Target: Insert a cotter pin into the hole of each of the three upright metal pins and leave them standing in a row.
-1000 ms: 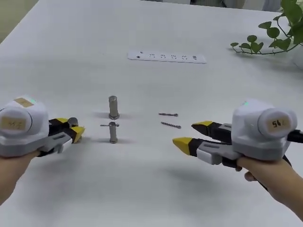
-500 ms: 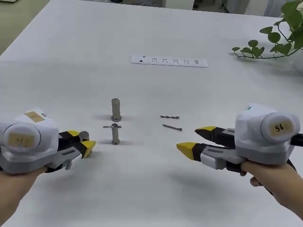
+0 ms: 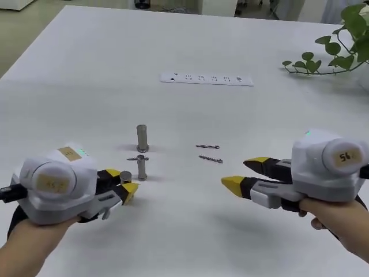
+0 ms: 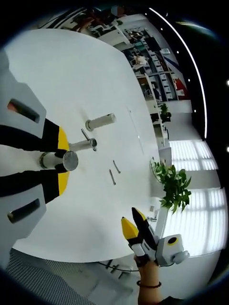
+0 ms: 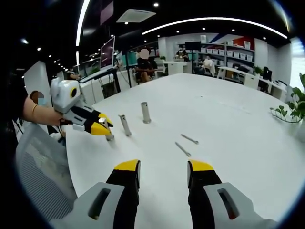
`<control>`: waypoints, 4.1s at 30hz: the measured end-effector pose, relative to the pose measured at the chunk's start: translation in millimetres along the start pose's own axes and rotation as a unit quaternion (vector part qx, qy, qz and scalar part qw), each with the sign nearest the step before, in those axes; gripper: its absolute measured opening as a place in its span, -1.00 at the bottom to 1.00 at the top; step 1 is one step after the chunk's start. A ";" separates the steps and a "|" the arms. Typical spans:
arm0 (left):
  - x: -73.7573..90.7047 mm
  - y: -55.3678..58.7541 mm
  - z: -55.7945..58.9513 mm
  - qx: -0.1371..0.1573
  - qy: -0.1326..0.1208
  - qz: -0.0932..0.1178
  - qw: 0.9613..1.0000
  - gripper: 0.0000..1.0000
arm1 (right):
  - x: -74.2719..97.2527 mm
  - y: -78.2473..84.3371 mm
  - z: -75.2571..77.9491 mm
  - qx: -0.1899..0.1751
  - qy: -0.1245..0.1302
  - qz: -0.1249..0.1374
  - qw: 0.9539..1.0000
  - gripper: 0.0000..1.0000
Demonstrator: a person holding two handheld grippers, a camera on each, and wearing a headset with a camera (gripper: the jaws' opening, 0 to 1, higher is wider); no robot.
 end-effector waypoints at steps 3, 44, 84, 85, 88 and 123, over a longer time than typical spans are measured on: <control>-6.2 -4.4 6.7 -0.003 0.008 0.002 1.000 -0.80 | -0.7 -0.6 1.6 0.001 -0.001 0.000 1.000 -0.29; -53.3 -11.0 40.5 0.034 0.005 0.027 0.999 -0.79 | -10.3 -0.1 21.0 0.034 -0.012 -0.030 0.999 -0.34; -23.6 -17.5 37.9 0.062 0.003 0.031 0.998 -0.39 | -76.9 1.8 43.8 0.091 -0.074 -0.153 0.981 -0.62; -22.7 -17.4 37.5 0.061 0.002 0.030 0.998 -0.38 | -77.9 2.7 44.1 0.092 -0.075 -0.156 0.981 -0.64; -19.2 -18.0 36.0 0.066 0.002 0.031 0.997 -0.39 | -81.6 6.2 45.1 0.097 -0.079 -0.167 0.978 -0.69; -1.3 -11.4 36.6 0.078 0.011 0.017 0.997 -0.41 | -94.4 7.6 41.0 0.248 -0.131 -0.232 0.931 -1.00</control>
Point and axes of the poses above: the centre of the closed fingertips' face, and the gripper's own axes: x roughly backward along the fingers, z roughly to its right, y roughly out of its underside, the point moved 5 cm from there along x, roughly backward along the fingers, and after that the axes turned 8 degrees about z, right-handed, at the moved point
